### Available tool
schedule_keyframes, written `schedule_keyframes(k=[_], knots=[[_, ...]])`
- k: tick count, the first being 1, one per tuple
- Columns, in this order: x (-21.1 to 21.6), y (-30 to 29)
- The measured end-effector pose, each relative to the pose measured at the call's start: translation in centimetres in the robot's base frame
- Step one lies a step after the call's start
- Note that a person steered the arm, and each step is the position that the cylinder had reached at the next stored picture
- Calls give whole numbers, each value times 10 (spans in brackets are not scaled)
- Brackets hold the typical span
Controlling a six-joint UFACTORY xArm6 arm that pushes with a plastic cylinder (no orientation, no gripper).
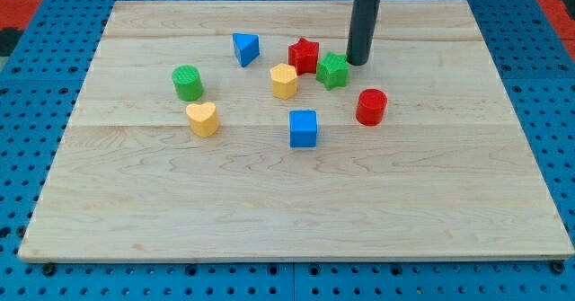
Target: Push the green star towards the blue cube
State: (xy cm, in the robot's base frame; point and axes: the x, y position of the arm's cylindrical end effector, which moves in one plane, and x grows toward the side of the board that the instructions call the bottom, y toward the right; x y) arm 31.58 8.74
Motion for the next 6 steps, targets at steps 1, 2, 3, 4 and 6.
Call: schedule_keyframes(k=[1,2,3,4,6], knots=[[32,-36],[82,-60],[132,-90],[171,-81],[225,-33]])
